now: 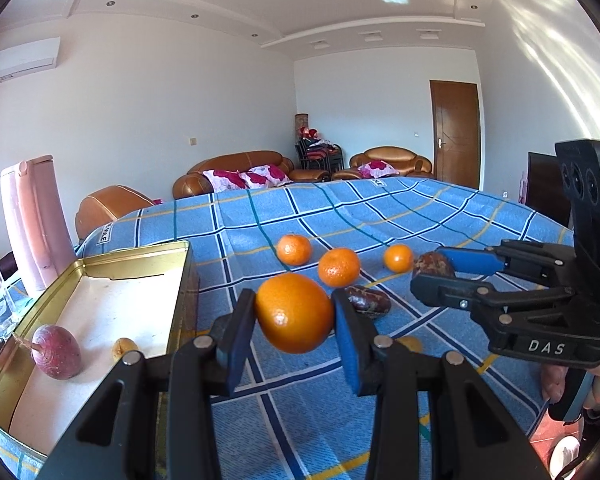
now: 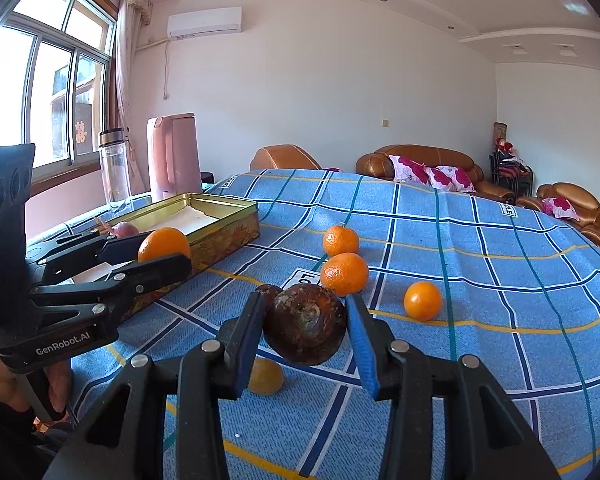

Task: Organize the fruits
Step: 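Lift the orange and passion fruit off the tablecloth with both tools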

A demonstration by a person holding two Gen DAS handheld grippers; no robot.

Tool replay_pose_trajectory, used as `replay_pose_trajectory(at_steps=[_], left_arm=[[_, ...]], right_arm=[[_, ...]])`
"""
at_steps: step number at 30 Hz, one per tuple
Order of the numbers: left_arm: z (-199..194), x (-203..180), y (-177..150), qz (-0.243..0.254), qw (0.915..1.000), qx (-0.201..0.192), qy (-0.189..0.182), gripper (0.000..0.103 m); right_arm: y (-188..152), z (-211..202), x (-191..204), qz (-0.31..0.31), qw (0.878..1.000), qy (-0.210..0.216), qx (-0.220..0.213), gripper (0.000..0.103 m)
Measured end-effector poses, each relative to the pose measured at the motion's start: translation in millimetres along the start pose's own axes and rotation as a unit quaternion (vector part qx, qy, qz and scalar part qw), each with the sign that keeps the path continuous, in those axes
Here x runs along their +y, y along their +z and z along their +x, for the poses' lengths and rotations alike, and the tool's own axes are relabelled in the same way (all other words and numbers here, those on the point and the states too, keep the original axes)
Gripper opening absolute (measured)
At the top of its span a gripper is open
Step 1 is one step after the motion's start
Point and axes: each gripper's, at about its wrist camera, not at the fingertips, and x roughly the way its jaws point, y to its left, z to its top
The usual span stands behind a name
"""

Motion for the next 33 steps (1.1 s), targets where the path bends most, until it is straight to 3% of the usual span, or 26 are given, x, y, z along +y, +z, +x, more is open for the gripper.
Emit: replay_pose_trajectory(at_steps=[33], left_arm=[[-17,-1,-1,0.003,0.9984,-0.056,0.009,0.040]], right_arm=[[-6,-19,8,-0.029,0.998,-0.001,-0.050,0.044]])
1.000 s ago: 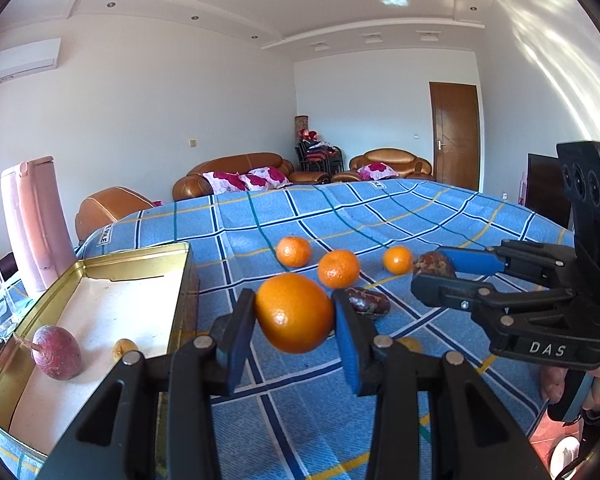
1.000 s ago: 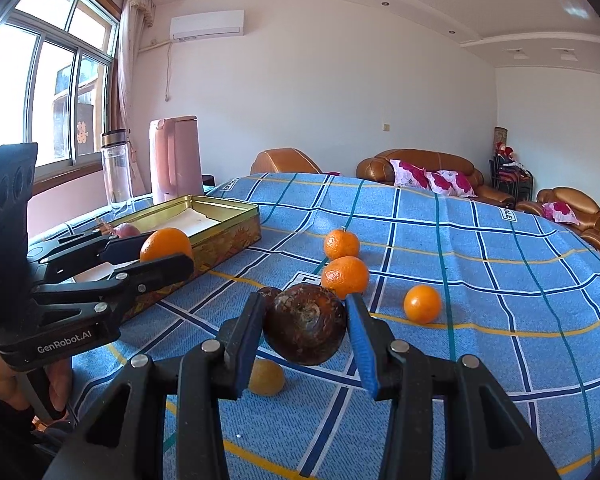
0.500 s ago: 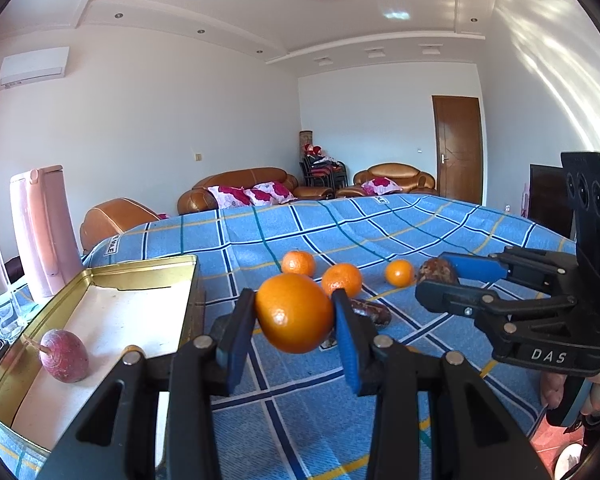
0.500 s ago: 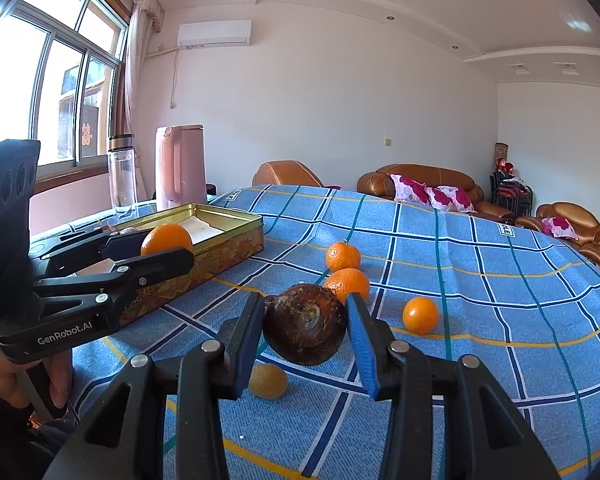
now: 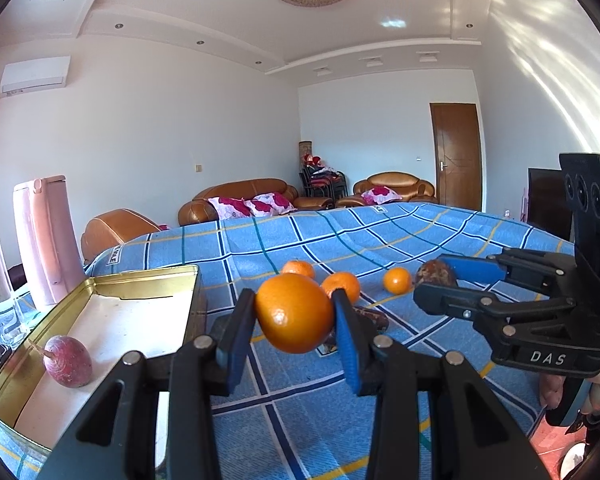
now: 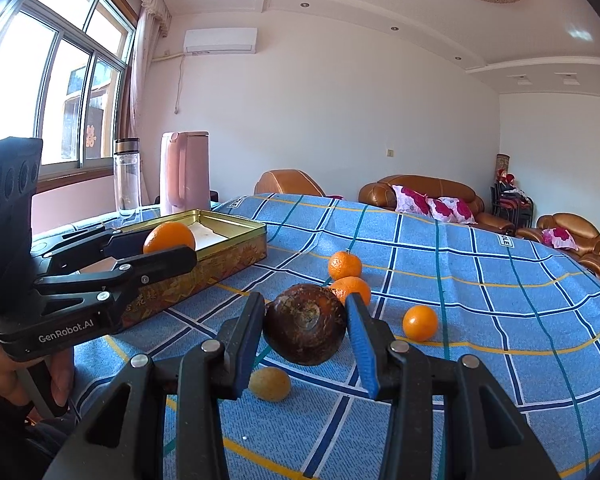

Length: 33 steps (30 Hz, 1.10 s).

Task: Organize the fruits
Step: 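Lift the orange and passion fruit off the tablecloth with both tools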

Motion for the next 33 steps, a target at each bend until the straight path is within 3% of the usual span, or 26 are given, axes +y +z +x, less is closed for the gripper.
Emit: replay_pose_trajectory(at_steps=[33], left_arm=[[2.9,-2.5,7.7,-0.006,1.0000,0.000,-0.005,0.040]], right_arm=[[0.1,-8.5,-6.2,0.018,0.999,0.014,-0.024,0.044]])
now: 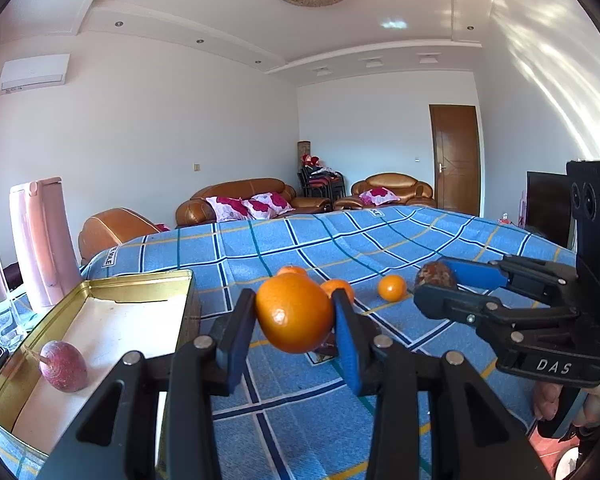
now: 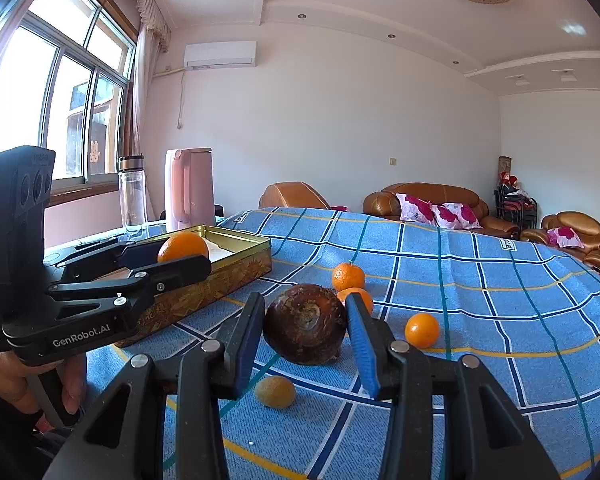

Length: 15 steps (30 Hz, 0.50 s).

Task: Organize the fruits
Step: 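Lift the orange and passion fruit off the tablecloth with both tools, then carry the orange and passion fruit over the gold tray with both tools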

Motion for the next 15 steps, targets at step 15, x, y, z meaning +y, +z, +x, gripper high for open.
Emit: replay_pose_trajectory(at_steps=[15], left_arm=[[-14,-4,15,0.007,0.9998,-0.018,-0.003,0.040]], right_arm=[[13,-8,4,-0.006,1.000,0.000,-0.014,0.044]])
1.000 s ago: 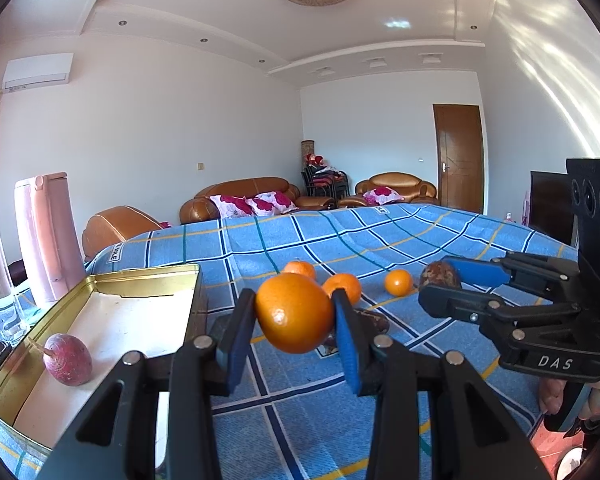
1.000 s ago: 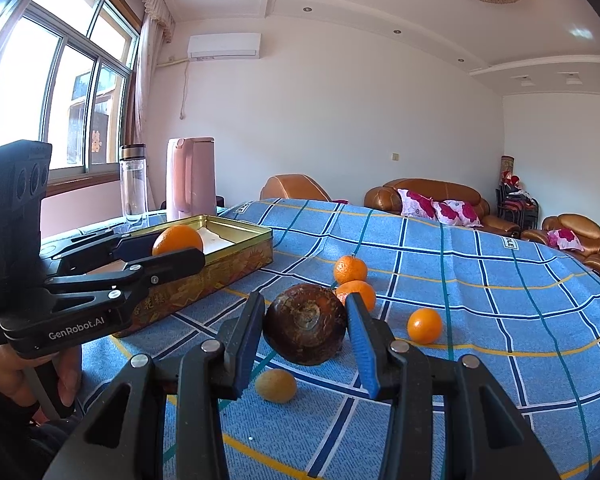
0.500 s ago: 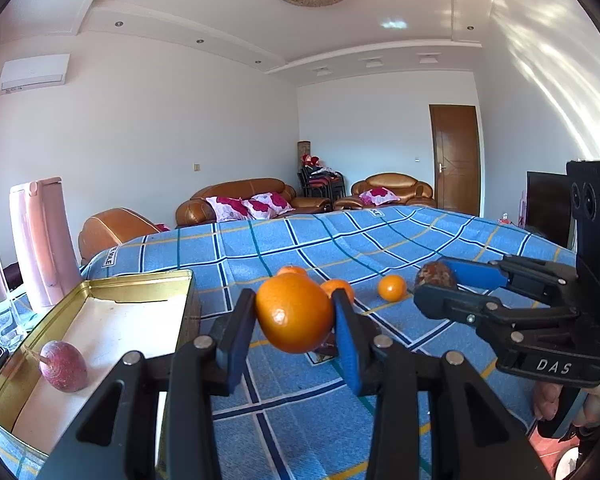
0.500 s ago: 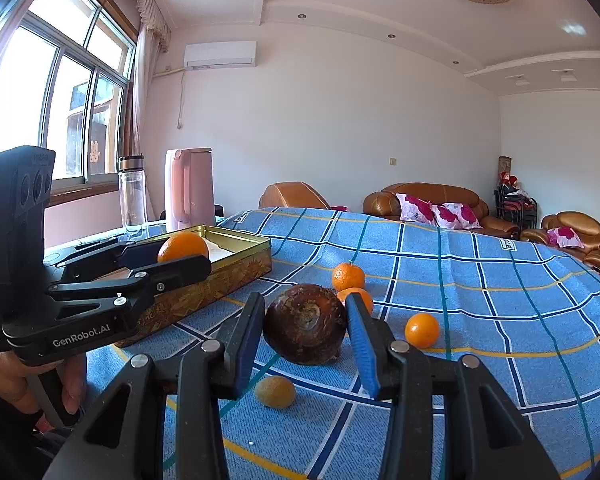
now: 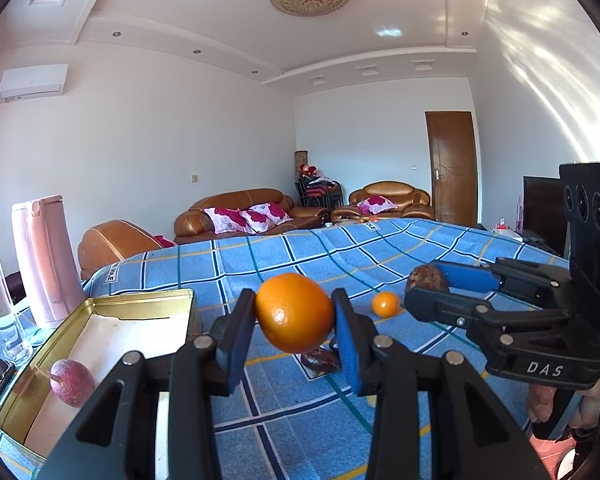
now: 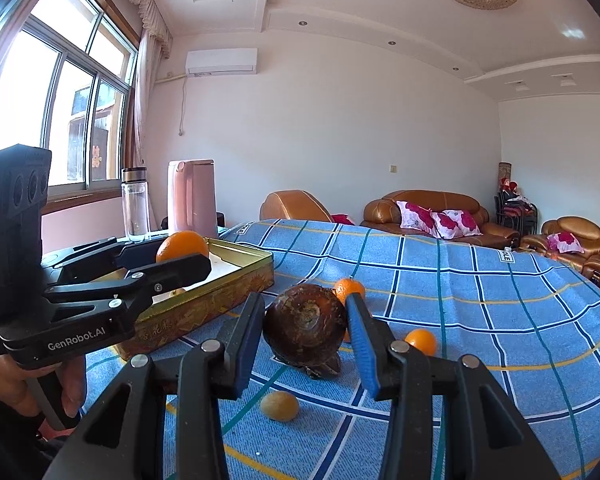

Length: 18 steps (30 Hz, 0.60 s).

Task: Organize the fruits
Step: 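Carry the orange and passion fruit over the gold tray with both tools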

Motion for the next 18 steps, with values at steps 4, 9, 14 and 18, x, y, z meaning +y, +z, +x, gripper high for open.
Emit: replay_pose_trajectory(at_steps=[4,9,14,18], left_arm=[[-4,2,4,-0.001,1.0000,-0.005,0.005,0.040],[-6,12,5,-0.009,0.9998,-0.006,0.016,0.040],[-7,22,6,-0.016,0.9995,-0.007,0.028,0.040],[-11,27,9,-0.019,0.9991,-0.008,0.037,0.040]], right_arm=[[6,-1,2,-0.003,1.000,0.001,-0.005,0.044],[12,-1,8,-0.009,1.000,0.008,-0.010,0.044],[20,3,18,-0.015,1.000,0.022,-0.013,0.044],[26,10,25,-0.022,0.999,0.031,-0.014,0.044]])
